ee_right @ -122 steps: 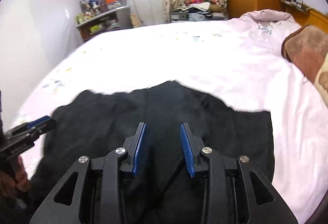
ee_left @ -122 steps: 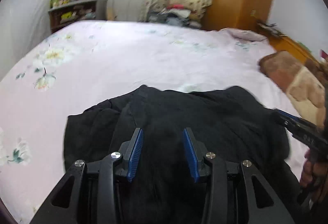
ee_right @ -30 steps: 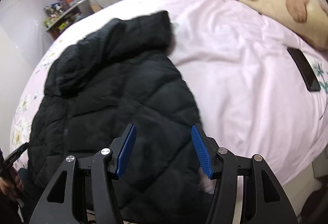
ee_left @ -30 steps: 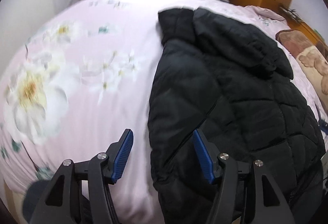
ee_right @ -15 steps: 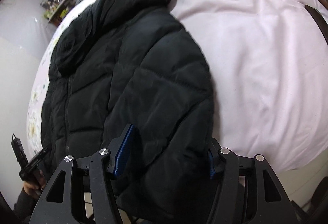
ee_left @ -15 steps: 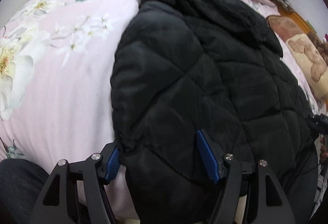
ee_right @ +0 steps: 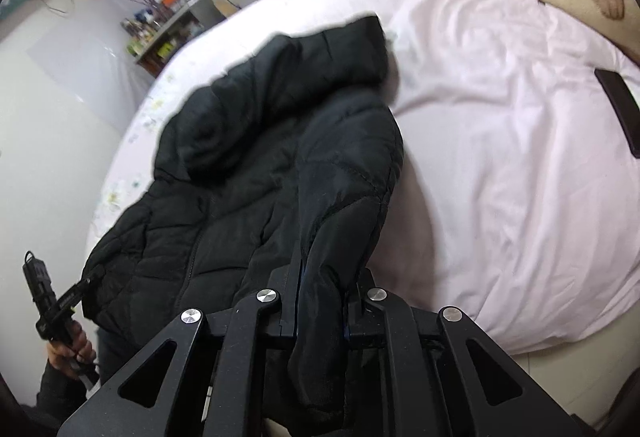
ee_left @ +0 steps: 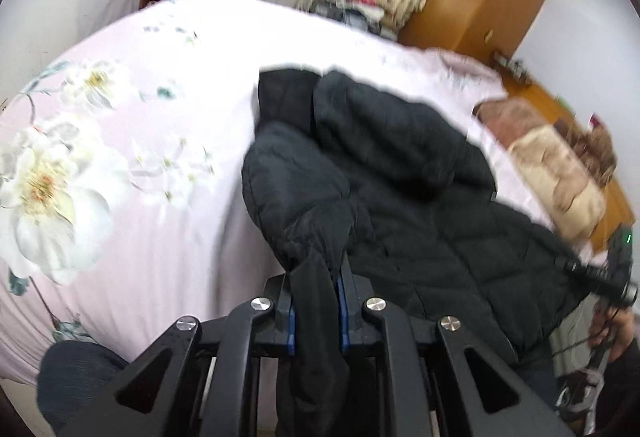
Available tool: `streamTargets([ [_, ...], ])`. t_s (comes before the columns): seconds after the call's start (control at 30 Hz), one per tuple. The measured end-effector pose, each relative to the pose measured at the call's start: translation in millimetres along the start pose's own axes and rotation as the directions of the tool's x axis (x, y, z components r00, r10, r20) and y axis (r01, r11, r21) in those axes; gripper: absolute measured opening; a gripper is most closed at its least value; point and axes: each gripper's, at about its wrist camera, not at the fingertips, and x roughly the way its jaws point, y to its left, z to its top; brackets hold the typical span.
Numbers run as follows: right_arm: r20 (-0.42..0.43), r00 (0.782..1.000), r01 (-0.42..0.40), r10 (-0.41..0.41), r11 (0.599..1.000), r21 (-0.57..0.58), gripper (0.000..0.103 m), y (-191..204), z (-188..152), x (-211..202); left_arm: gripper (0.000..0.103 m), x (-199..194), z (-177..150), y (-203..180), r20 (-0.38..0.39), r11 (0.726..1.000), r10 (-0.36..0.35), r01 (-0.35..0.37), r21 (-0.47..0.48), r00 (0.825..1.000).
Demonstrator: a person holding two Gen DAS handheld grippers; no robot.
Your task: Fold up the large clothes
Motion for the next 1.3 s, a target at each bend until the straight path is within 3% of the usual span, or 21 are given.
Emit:
streamTargets([
  [0.27, 0.095, 0.990, -0.102, 0.100, 0.995, 0.021, 0.013, 8.7, -32.7, -58.9, 0.015, -59.8, -6.4, 11.1, 0.076, 0.997, -0.056, 0.059, -0.042, 0.996],
  [0.43, 0.119, 0.985, -0.130, 0.123, 0.990, 0.047, 0.013, 4.9, -41.9, -69.6, 0.015, -59.3, -2.8, 11.5, 0.070, 0.996, -0.071, 0.075, -0.056, 0.995],
  [0.63, 0.173, 0.970, -0.190, 0.170, 0.976, 0.105, 0.013, 2.7, -24.3, -73.1, 0.015, -57.8, 20.0, 17.1, 0.111, 0.988, -0.100, 0.112, -0.104, 0.989],
  [0.77, 0.208, 0.960, -0.219, 0.190, 0.967, 0.129, 0.013, 7.1, 8.3, -66.8, 0.015, -46.5, 51.5, 14.8, 0.143, 0.984, -0.110, 0.128, -0.122, 0.984],
  [1.03, 0.208, 0.965, -0.192, 0.158, 0.969, 0.156, 0.014, 19.3, 92.8, -24.9, 0.015, 21.8, 133.2, 17.3, 0.144, 0.976, -0.091, 0.117, -0.183, 0.985],
  [1.3, 0.077, 0.993, -0.107, 0.092, 0.968, 0.226, 0.020, 0.0, 162.0, 69.8, 0.017, 143.8, 180.9, 39.9, -0.010, 0.969, -0.038, 0.034, -0.244, 0.999],
])
